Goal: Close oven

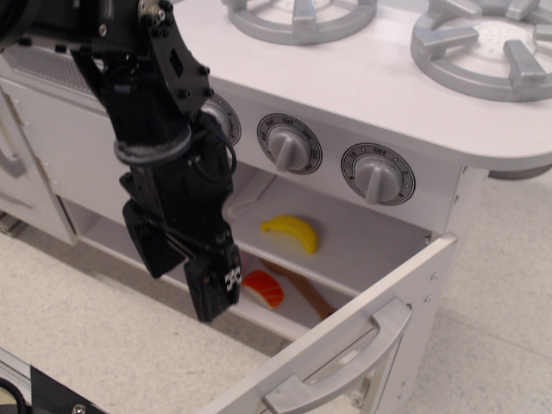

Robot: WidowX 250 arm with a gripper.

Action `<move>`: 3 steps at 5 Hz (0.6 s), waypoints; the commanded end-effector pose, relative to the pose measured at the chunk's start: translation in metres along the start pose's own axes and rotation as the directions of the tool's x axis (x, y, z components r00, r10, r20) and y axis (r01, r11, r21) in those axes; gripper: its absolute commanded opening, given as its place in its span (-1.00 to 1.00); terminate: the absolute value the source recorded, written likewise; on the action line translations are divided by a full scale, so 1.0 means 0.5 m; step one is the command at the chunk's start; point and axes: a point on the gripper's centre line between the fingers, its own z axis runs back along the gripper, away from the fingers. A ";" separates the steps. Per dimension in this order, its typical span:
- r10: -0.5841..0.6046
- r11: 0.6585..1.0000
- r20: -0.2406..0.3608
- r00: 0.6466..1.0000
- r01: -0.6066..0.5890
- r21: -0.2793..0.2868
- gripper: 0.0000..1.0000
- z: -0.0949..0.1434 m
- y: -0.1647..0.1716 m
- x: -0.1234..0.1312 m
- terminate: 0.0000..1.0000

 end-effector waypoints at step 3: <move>-0.127 0.987 0.080 0.989 0.118 0.107 1.00 -0.093 -0.077 -0.034 -1.00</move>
